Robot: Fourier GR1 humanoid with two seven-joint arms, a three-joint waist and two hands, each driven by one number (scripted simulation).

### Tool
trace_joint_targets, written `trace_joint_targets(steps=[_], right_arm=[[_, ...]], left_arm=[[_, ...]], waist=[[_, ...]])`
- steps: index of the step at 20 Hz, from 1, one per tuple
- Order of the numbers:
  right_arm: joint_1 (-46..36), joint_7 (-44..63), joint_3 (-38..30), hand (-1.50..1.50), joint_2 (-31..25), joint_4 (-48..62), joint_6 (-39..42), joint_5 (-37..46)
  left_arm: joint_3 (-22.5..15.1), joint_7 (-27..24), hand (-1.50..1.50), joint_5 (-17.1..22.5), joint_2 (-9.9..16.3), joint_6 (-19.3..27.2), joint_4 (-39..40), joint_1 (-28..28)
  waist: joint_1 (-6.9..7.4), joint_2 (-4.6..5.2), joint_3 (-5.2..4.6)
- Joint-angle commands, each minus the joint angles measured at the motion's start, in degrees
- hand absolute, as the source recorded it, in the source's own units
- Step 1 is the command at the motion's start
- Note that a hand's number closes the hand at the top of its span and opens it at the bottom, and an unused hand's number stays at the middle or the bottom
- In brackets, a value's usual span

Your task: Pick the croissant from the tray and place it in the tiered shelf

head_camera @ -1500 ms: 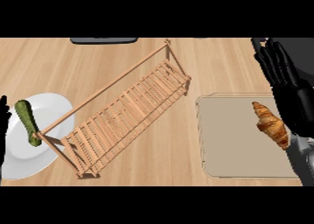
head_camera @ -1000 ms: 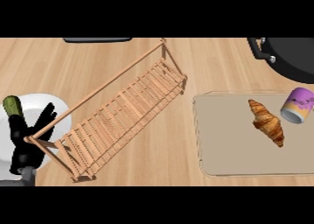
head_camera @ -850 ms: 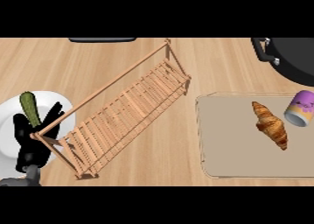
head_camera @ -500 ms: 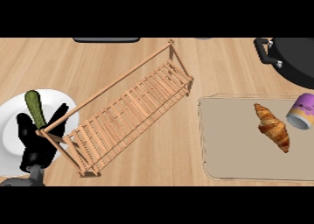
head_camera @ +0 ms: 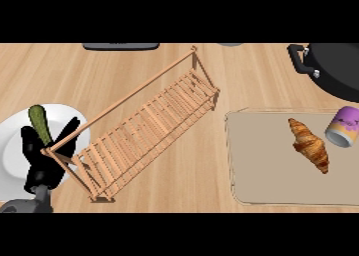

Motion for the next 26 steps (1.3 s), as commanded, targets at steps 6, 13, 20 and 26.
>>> trace_joint_targets(steps=[6, 13, 20, 26], right_arm=[[-3.98, 30.06, 3.91, -1.5, 5.95, -19.12, -10.0, -0.96], [-6.28, 42.79, 9.01, -1.5, 9.72, -24.14, -13.09, 6.13], [-4.58, 45.77, 13.63, -1.5, 13.71, -27.02, -11.91, 13.24], [-2.04, 48.86, 13.59, -1.5, 18.16, -27.45, -15.14, 19.26]], left_arm=[[-0.55, -1.0, 0.0, -2.05, -2.56, 0.11, 4.39, -1.27], [0.29, 0.83, 0.0, -2.63, -3.11, 1.01, 0.36, 0.05], [1.55, -2.73, 0.0, -2.93, -3.93, -2.03, 3.95, 0.59], [1.97, -0.1, 0.0, -4.33, -4.47, -1.91, 4.43, -1.83]], waist=[[-0.79, 0.18, -0.35], [0.24, 0.34, -0.22], [-0.03, 0.33, -0.23], [-0.06, 0.39, -0.2]])
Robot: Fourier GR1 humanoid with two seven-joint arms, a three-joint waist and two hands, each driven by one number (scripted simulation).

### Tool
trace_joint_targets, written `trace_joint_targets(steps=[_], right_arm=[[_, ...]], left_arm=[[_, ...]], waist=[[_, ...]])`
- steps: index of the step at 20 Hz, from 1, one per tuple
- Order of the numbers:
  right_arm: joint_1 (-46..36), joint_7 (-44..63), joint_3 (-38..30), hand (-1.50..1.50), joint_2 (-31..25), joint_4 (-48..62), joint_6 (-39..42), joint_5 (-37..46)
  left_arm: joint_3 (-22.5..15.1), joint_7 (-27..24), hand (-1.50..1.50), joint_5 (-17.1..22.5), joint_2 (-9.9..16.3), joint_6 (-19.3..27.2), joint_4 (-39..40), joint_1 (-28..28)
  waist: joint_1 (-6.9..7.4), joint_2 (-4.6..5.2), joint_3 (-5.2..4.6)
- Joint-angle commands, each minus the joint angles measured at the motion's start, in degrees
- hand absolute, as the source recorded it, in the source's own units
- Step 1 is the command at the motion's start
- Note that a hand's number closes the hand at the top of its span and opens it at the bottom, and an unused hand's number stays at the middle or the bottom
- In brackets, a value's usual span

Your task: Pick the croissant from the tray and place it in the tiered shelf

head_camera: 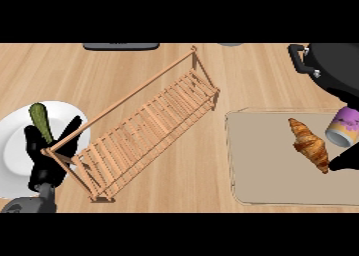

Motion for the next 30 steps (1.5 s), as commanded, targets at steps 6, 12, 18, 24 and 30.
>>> trace_joint_targets(steps=[6, 12, 18, 24, 30], right_arm=[[4.46, 5.4, 2.1, -1.5, 6.64, -6.47, -3.68, 9.79], [5.35, -2.11, -2.48, -1.5, 6.92, -0.53, -1.74, 12.85], [4.5, 0.04, -0.7, -1.5, 10.09, -0.27, -2.1, 18.65], [1.64, -7.77, -1.24, -1.5, 11.21, 11.02, -7.02, 25.29], [-1.66, -13.75, -2.01, -1.5, 15.67, 19.31, -11.83, 28.44]], left_arm=[[2.51, -1.96, 0.0, -0.44, 0.09, -2.96, 1.67, 3.67], [3.95, 2.71, 0.0, 0.41, 1.31, -5.83, -2.55, 4.57], [3.96, -1.99, 0.0, -2.1, -3.23, -4.35, 4.87, 0.22], [4.01, 0.72, 0.0, -2.97, -3.57, -3.99, 2.42, 0.52], [4.72, 2.07, 0.0, -3.53, -2.72, -5.46, -0.7, 2.17]], waist=[[-0.05, 0.29, -0.38], [0.12, 0.31, -0.34], [-0.19, 0.38, -0.37], [0.11, 0.41, -0.35], [0.35, 0.43, -0.33]])
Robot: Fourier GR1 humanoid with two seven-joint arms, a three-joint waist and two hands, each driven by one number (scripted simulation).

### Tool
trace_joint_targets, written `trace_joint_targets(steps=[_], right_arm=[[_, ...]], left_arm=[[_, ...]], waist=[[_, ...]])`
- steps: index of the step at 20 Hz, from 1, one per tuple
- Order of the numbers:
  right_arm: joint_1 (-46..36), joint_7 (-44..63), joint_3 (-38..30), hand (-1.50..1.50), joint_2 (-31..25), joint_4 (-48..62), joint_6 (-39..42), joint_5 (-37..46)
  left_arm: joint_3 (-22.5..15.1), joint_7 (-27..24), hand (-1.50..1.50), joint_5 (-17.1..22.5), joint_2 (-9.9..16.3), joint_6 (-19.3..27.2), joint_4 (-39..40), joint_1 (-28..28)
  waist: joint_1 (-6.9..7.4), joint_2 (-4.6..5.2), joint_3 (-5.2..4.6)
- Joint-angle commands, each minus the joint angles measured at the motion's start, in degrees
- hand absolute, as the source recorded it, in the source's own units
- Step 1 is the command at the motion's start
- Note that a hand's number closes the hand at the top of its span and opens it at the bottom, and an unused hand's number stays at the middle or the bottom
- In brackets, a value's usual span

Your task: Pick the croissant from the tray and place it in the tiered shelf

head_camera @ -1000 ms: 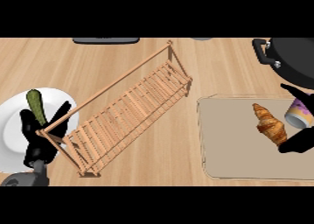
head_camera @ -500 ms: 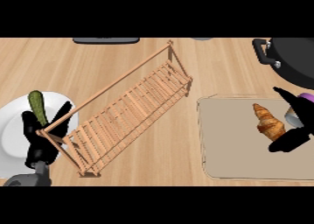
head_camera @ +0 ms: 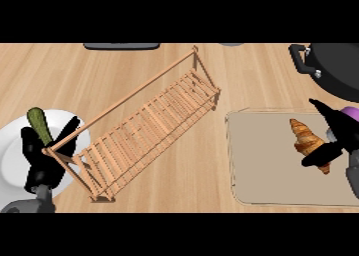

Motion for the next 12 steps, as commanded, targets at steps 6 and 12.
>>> trace_joint_targets(steps=[6, 12], right_arm=[[-3.49, -6.78, -1.26, -1.5, 3.97, 8.39, -3.79, 4.47], [-2.27, -17.31, 6.37, 1.5, -0.45, 12.03, 2.96, 7.72]], left_arm=[[-0.36, -1.02, 0.0, -1.82, -2.51, -0.96, 1.33, 1.41], [1.84, -1.4, 0.0, -0.48, -0.25, -2.76, 3.9, 0.09]], waist=[[-0.11, 0.28, -0.35], [0.13, 0.47, -0.34]])
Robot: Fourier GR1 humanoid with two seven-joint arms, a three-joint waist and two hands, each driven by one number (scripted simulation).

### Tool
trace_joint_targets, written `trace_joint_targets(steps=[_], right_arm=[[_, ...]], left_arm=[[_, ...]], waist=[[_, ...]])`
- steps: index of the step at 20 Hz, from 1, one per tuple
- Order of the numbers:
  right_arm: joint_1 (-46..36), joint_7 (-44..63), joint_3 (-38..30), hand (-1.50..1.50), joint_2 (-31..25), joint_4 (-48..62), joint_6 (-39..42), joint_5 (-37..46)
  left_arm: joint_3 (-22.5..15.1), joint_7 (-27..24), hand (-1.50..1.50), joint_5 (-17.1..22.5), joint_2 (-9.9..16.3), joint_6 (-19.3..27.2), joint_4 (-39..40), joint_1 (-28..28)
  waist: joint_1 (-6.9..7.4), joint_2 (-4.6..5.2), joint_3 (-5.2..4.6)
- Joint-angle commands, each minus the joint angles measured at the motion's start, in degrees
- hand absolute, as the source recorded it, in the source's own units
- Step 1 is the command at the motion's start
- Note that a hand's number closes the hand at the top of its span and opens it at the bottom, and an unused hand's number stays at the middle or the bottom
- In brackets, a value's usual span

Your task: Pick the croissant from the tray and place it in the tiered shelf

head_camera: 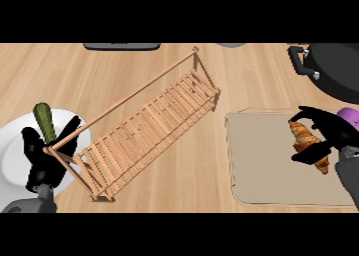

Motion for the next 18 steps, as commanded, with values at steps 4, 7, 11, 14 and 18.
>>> trace_joint_targets(steps=[4, 7, 11, 14, 18], right_arm=[[-0.43, -4.64, 1.77, 1.5, 4.9, 2.99, 0.03, -0.03], [5.55, -5.66, 2.16, 1.5, 4.83, -5.04, -1.68, 0.06], [5.44, -7.79, 0.81, 1.5, 3.71, -10.99, -1.28, -0.49], [9.53, -9.17, 11.0, 1.5, 9.37, -22.9, 2.12, -0.72], [7.57, -12.69, 29.65, 1.5, 19.51, -28.73, 7.0, 1.47]], left_arm=[[-0.14, -1.77, 0.0, -1.02, -1.24, -0.36, 4.02, 0.35], [2.57, -2.74, 0.0, 0.77, 0.9, -2.96, 7.34, -1.04], [0.61, 1.71, 0.0, -0.01, -0.78, -0.82, -1.05, 1.52], [-0.08, 1.96, 0.0, -0.86, -1.56, 0.34, 0.05, 2.54], [-0.31, 1.99, 0.0, -1.03, -0.78, -0.66, 0.71, -0.04]], waist=[[-0.06, 0.82, 0.27], [-0.83, 0.71, 0.22], [-0.43, 0.58, 0.25], [-1.24, -0.08, 0.14], [1.1, -0.31, -0.01]])
